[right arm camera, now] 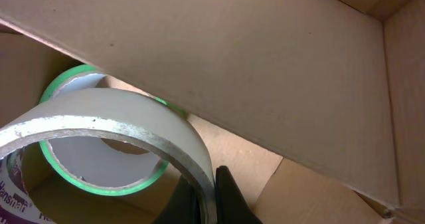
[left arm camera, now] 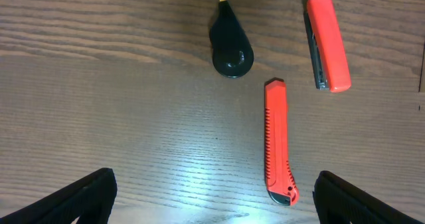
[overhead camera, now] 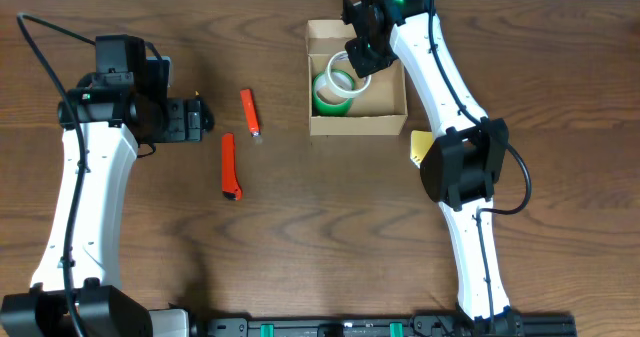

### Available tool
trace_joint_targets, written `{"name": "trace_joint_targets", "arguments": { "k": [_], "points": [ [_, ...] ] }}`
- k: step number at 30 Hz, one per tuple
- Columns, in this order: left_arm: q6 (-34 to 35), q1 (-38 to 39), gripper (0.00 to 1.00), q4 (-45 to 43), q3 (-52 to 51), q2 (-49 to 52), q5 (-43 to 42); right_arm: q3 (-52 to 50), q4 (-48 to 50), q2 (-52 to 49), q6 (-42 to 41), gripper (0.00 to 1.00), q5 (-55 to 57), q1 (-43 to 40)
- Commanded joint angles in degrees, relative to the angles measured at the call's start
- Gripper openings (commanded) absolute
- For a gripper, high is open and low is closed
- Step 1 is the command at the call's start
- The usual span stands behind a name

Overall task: Pack container
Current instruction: 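Lift the masking tape and lower it into the box onto the green tape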

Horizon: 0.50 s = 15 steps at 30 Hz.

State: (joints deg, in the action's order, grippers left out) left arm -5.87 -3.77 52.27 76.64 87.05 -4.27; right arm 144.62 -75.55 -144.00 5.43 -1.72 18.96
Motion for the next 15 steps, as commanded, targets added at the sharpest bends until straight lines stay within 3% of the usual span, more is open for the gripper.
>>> {"name": "trace_joint_targets", "arguments": {
  "k": [1,15],
  "points": [
    [-0.35,-0.39,0.95,0.17,1.01,0.31,0.39,-0.26,0.15,-0.5,-0.68,0.01,-1.77,0.55],
    [-0.35,-0.39,0.95,0.17,1.01,0.31,0.39,-3.54,3.82,-0.5,-0.76,0.01,-1.25,2.86]
  ]
}}
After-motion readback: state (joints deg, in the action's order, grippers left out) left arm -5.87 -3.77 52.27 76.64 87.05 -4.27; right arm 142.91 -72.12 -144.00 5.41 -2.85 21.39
